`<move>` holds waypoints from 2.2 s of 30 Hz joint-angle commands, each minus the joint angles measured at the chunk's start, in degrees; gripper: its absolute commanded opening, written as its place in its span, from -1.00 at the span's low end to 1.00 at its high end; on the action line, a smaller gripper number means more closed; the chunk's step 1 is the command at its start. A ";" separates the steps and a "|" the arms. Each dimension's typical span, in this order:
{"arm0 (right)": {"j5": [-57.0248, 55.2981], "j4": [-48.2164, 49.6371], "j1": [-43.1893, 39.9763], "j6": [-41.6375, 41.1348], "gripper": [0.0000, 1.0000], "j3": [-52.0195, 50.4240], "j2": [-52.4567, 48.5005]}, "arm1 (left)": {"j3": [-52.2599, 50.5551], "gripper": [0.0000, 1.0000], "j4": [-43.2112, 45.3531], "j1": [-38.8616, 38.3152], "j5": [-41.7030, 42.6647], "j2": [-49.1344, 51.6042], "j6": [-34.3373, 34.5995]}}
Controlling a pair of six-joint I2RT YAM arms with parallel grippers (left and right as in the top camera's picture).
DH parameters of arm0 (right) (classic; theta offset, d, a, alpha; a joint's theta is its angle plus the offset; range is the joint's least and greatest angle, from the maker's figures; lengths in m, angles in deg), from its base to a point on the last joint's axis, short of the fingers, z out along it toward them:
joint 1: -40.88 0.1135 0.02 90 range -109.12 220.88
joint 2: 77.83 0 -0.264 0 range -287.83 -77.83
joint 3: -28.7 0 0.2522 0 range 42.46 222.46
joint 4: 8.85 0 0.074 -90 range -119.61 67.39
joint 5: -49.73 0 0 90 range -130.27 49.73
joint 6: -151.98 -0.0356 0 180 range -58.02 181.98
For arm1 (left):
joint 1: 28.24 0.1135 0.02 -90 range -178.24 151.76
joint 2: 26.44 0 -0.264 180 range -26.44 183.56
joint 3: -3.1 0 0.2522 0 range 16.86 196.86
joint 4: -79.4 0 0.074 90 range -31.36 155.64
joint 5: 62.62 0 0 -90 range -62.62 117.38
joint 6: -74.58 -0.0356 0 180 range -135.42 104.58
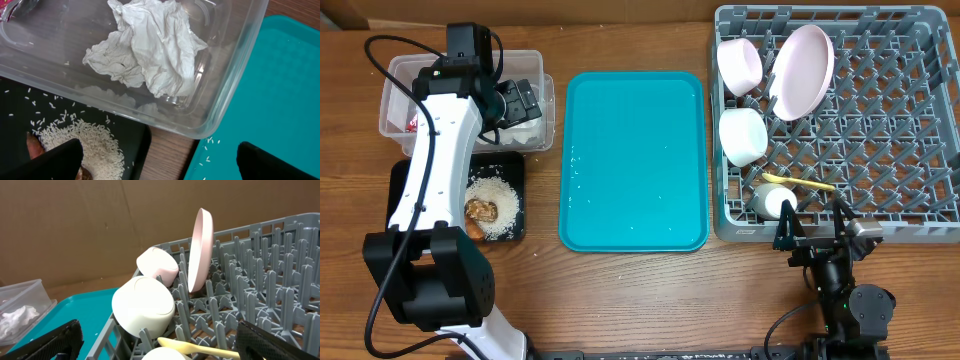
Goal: Sort waste into correct bins and load items into the dishwasher
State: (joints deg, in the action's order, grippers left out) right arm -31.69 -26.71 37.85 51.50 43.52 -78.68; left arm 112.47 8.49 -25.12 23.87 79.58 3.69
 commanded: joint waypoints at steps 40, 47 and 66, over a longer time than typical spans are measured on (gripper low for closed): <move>0.09 0.31 -0.37 -0.15 1.00 -0.61 0.68 | -74.60 1.00 65.40 -5.18 5.84 -66.90 -8.44; 0.09 0.31 -0.37 -0.15 1.00 -0.61 0.68 | -87.14 0.99 64.78 -0.66 6.43 -87.56 -8.39; 0.09 0.31 -0.37 -0.15 1.00 -0.61 0.68 | -95.34 0.99 52.81 1.75 6.38 -105.88 -9.90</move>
State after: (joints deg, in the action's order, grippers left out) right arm -31.69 -26.73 37.85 51.50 43.52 -78.68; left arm 17.41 61.32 -23.97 29.77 -25.27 -4.94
